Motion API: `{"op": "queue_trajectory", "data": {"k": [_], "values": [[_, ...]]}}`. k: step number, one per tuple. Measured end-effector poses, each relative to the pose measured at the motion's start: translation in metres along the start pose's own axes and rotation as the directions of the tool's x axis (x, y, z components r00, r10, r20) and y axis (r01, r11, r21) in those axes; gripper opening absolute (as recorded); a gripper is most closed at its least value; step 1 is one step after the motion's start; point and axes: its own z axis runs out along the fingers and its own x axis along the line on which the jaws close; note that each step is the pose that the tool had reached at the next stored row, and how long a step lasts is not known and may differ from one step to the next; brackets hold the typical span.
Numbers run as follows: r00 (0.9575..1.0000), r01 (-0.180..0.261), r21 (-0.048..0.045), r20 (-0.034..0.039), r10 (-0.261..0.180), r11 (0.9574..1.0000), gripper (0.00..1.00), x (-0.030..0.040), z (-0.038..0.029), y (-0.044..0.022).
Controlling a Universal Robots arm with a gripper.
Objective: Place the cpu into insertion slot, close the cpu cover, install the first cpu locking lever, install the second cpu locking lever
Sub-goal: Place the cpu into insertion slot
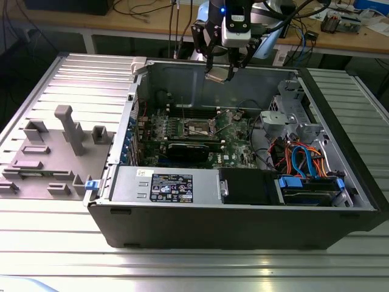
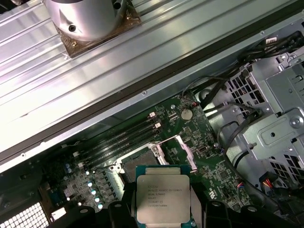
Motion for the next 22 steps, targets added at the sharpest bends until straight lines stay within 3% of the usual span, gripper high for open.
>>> {"op": "queue_trajectory", "data": {"k": [22], "values": [[0.9998, -0.022, -0.0003, 0.0019, 0.022, 0.9998, 0.54, 0.0000, 0.0001, 0.0000]]}}
